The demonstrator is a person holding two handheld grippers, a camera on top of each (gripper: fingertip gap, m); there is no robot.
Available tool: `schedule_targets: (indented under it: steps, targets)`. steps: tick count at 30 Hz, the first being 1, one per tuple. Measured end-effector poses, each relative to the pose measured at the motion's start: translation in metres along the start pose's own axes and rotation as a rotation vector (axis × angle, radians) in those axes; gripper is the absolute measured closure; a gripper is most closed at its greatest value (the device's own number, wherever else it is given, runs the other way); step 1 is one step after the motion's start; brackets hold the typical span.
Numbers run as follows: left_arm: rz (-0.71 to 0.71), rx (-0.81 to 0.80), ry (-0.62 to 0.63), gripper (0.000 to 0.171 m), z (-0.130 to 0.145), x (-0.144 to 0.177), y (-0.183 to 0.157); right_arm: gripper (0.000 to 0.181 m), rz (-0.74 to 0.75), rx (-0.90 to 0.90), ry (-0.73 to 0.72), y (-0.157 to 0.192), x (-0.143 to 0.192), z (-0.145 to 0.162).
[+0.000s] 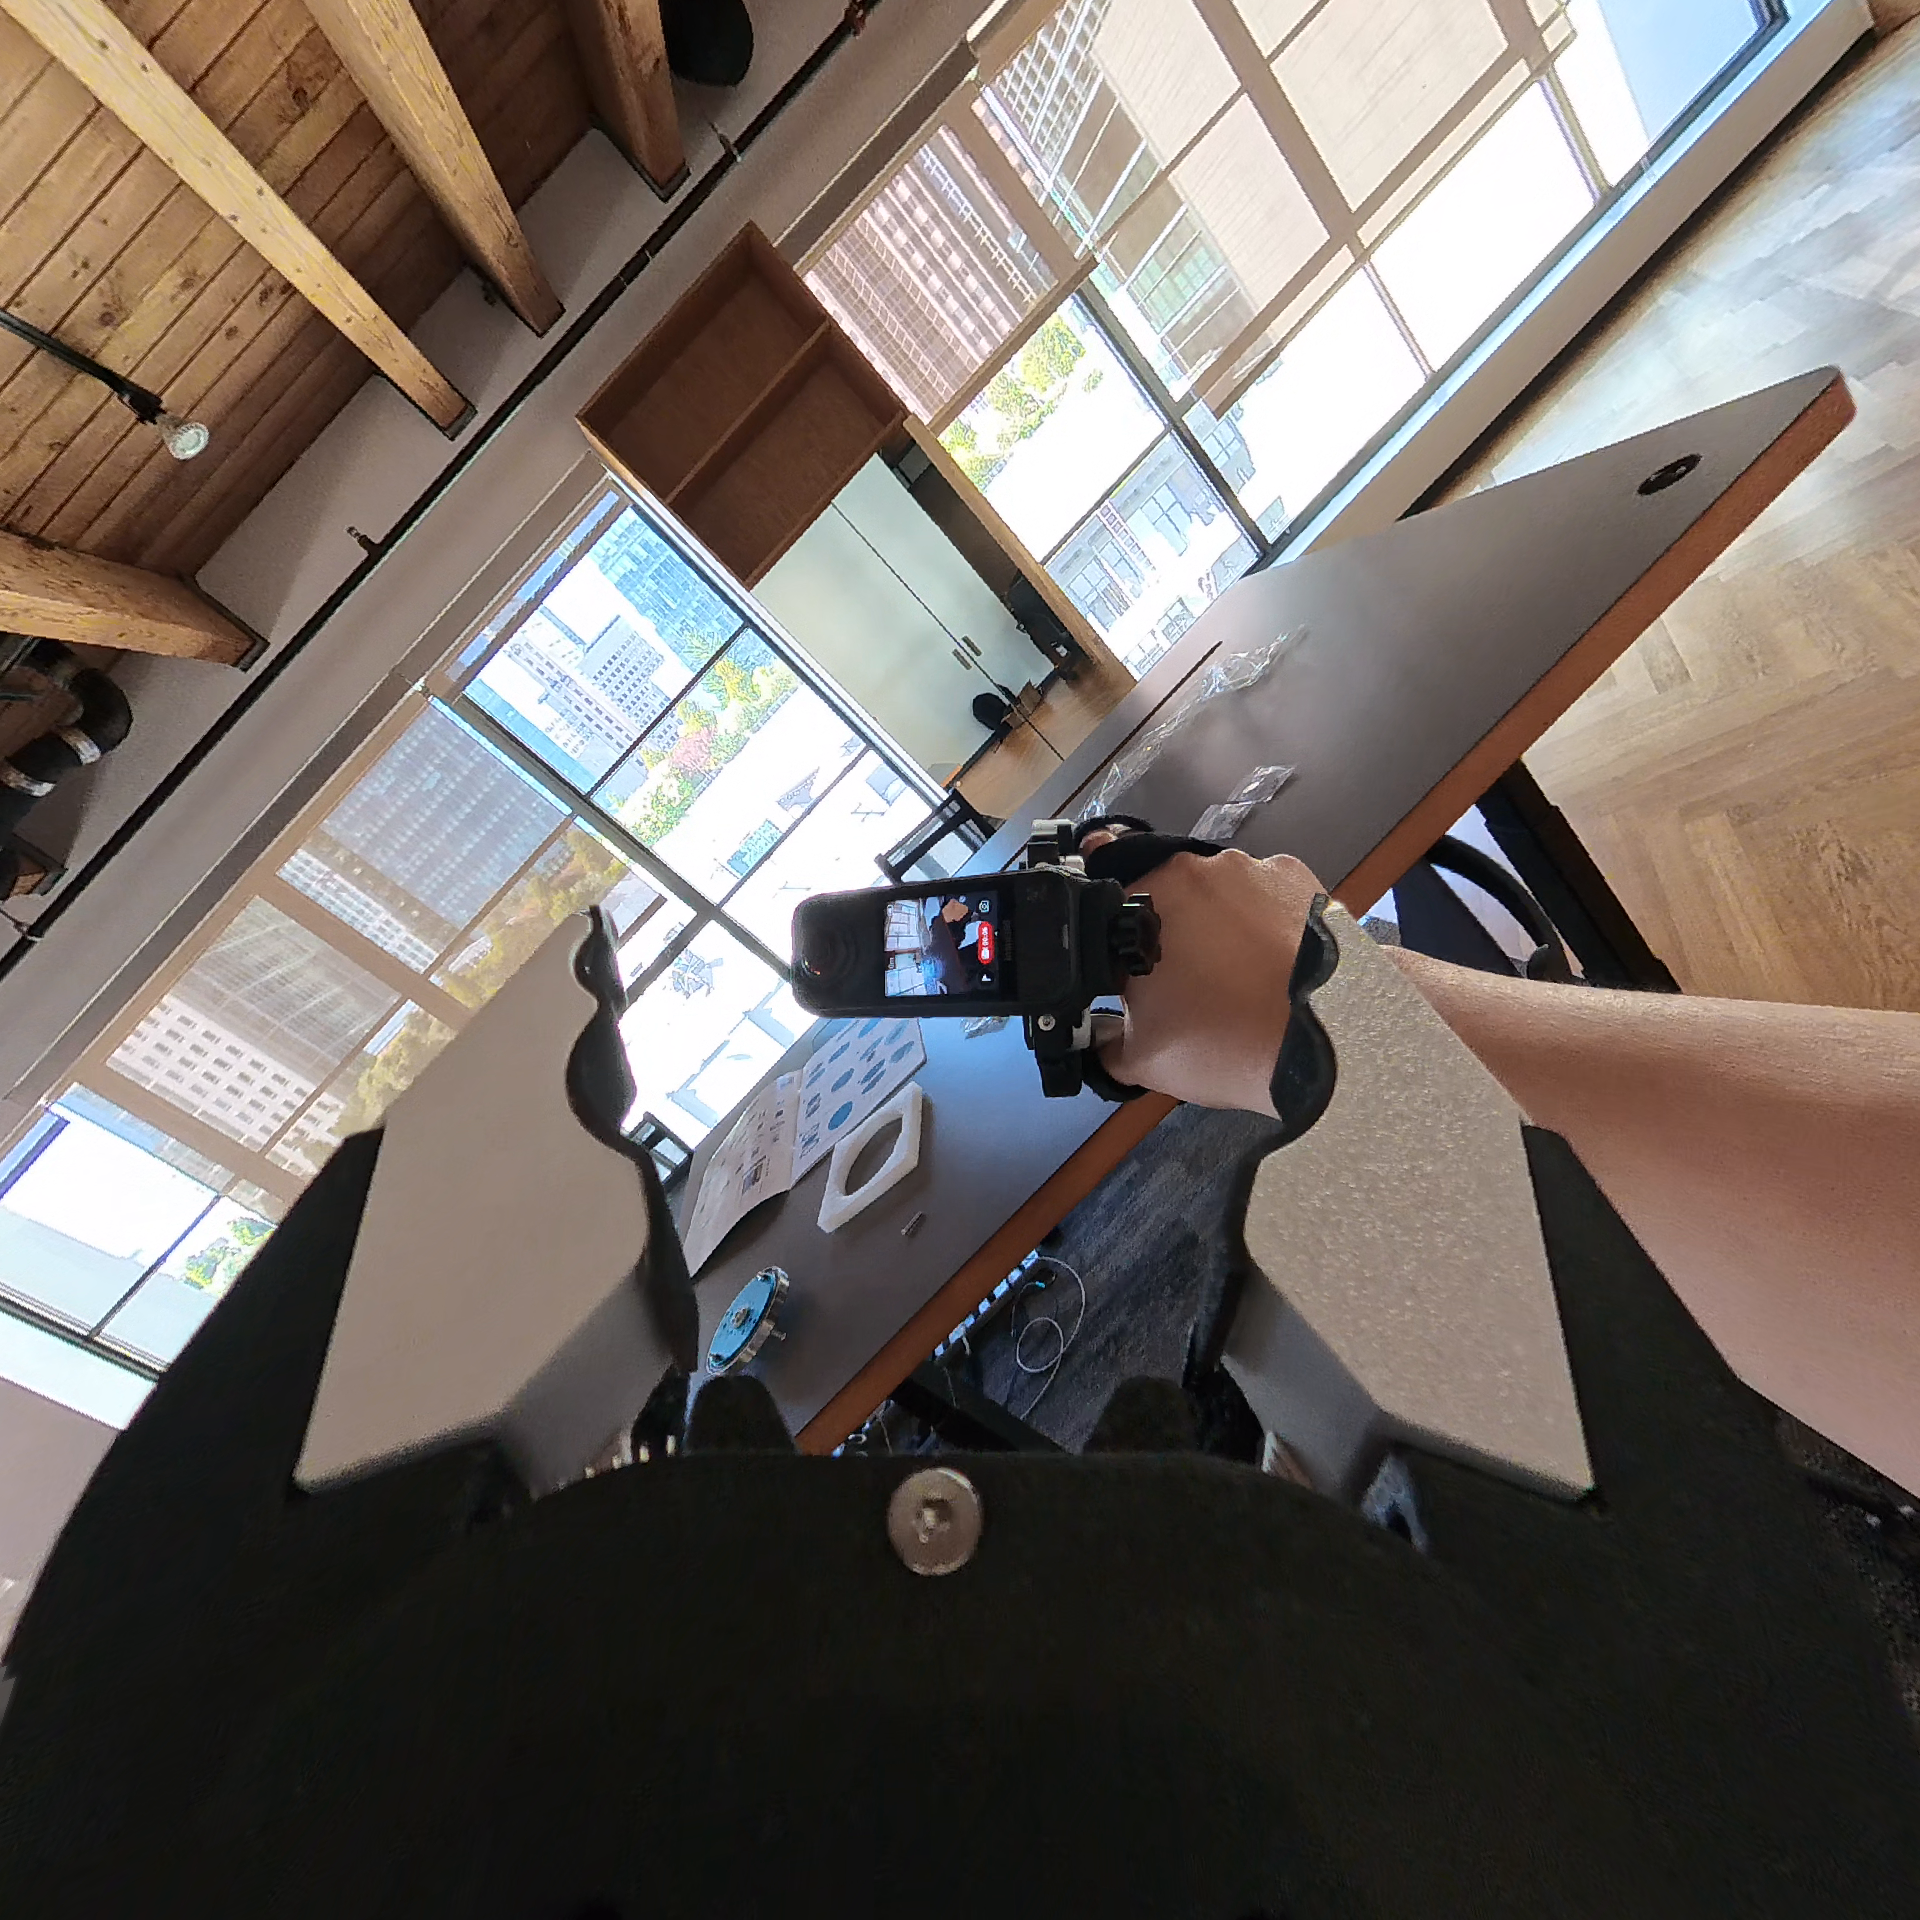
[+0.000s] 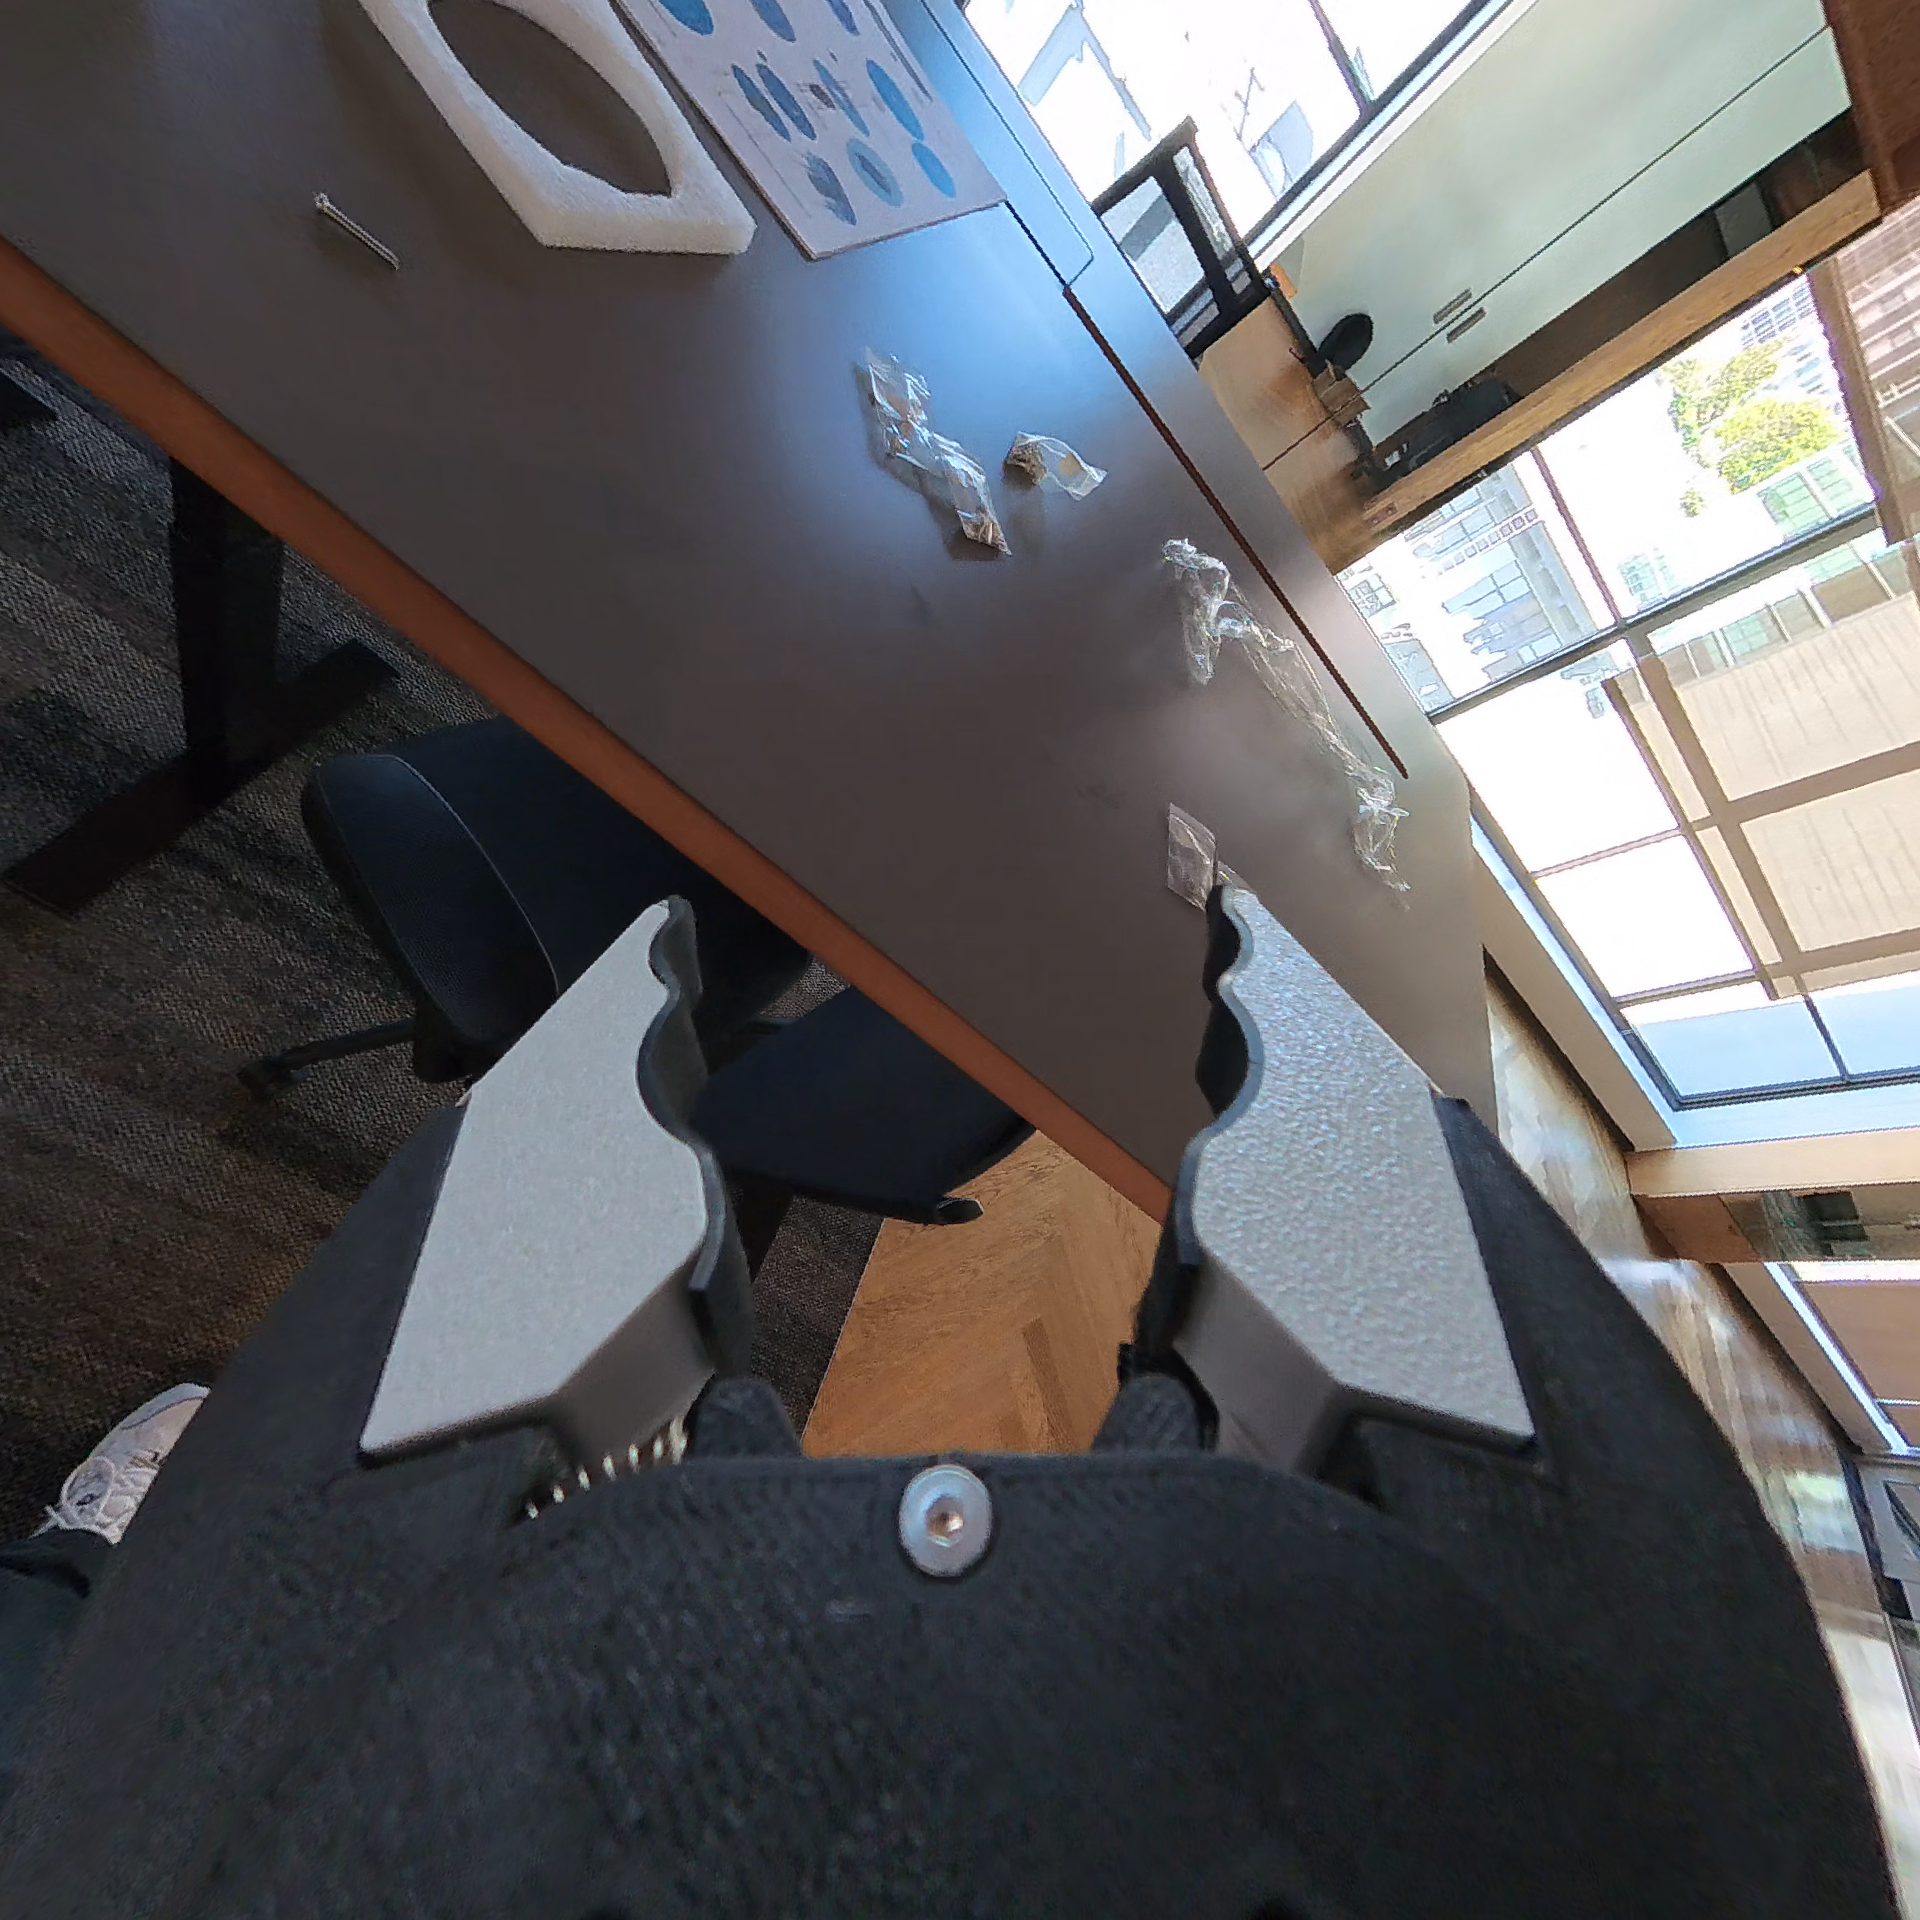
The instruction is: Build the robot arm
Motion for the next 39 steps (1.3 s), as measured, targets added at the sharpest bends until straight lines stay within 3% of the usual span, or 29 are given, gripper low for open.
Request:
schedule_targets:
  steps: [8,15,23,27,29,31,35,37,39]
  targets:
    - [0.006,0.016,0.018,0.045,0.018,-0.014,0.003,0.093,-0.035,-0.066,0.007,0.002,-0.013,0.002]
    - [0.026,0.047,0.029,0.045,0.043,-0.047,0.002,0.096,-0.051,-0.097,-0.030,-0.006,-0.037,0.005]
    - [0.031,0.070,0.050,0.045,0.094,-0.117,0.008,0.109,-0.113,-0.141,-0.056,-0.022,-0.104,0.009]
    - [0.055,0.170,0.028,0.047,0.136,-0.138,0.025,0.120,-0.200,-0.139,-0.043,-0.031,-0.136,0.036]
    - [0.052,0.218,0.055,0.052,0.179,-0.125,0.046,0.127,-0.263,-0.181,-0.087,-0.039,-0.136,0.062]
    - [0.024,0.223,0.135,0.057,0.237,-0.092,0.075,0.133,-0.357,-0.226,-0.163,-0.051,-0.122,0.089]
    - [-0.060,0.297,0.460,0.063,0.345,0.032,0.113,0.142,-0.393,-0.224,-0.301,-0.068,-0.071,0.151]
    - [-0.151,0.429,0.619,0.065,0.377,0.098,0.114,0.146,-0.401,-0.292,-0.334,-0.064,-0.051,0.172]
    - [-0.198,0.540,0.750,0.068,0.398,0.141,0.115,0.148,-0.450,-0.403,-0.385,-0.055,-0.047,0.174]
Point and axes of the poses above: each gripper's, where its closed fingertips meet, x back along the fingers, z out of its underside, y = z × x across the jaws, the point moved 10 cm from there along x, back along the fingers, and after that the axes turned 15 degrees about -y, right-handed, at the moved point
